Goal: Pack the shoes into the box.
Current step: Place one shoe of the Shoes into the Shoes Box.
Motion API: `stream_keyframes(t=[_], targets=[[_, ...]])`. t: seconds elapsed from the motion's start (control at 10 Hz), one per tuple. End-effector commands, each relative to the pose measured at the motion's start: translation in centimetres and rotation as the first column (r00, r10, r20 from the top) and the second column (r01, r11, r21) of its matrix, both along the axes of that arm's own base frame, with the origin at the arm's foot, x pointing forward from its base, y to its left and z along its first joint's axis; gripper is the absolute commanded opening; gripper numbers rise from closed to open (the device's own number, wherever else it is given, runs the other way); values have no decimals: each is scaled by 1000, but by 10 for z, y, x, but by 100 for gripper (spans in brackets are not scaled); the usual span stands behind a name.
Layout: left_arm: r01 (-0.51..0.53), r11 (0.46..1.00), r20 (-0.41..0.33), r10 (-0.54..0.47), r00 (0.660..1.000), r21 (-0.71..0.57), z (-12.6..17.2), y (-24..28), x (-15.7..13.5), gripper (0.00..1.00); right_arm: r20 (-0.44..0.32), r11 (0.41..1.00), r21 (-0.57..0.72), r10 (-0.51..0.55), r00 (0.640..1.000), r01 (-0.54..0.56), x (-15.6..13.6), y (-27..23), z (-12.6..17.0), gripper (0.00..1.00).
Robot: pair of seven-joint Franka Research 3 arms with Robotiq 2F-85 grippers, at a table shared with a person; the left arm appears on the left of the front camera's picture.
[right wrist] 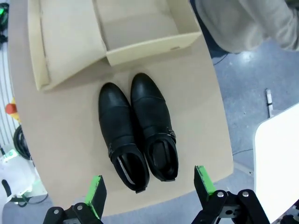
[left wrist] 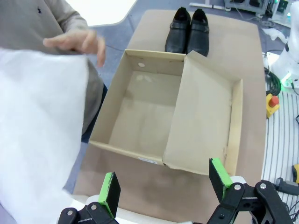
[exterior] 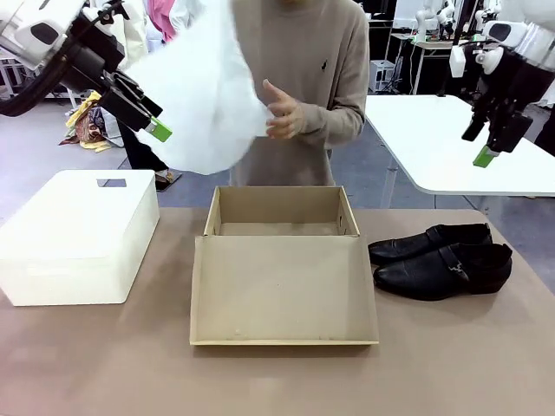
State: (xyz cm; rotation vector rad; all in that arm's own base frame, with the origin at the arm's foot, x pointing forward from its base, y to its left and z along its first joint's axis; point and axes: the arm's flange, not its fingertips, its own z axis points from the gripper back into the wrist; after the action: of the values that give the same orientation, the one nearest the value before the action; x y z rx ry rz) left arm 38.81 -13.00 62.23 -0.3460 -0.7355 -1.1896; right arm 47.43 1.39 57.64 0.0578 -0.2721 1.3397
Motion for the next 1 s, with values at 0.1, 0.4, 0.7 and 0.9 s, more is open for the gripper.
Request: stream_keyframes(t=[0.1, 0.4, 0.7, 0.9], targets=[[24, 1000, 6, -24, 1000, -19, -3, 3, -1, 100, 0, 1000, 0, 0, 1000, 0, 0, 0, 0, 100], [24, 1000, 6, -24, 1000, -19, -3, 3, -1, 100, 0, 1000, 0, 0, 1000, 0, 0, 0, 0, 100], [24, 1000, 6, -24, 1000, -19, -3, 3, -1, 100, 1, 1000, -11, -9, 1000, 9, 2, 3, -1, 100], [24, 1000, 6, -24, 1000, -19, -3, 3, -1, 100, 63, 999, -34, 23, 998, -21, 19, -14, -12, 100]])
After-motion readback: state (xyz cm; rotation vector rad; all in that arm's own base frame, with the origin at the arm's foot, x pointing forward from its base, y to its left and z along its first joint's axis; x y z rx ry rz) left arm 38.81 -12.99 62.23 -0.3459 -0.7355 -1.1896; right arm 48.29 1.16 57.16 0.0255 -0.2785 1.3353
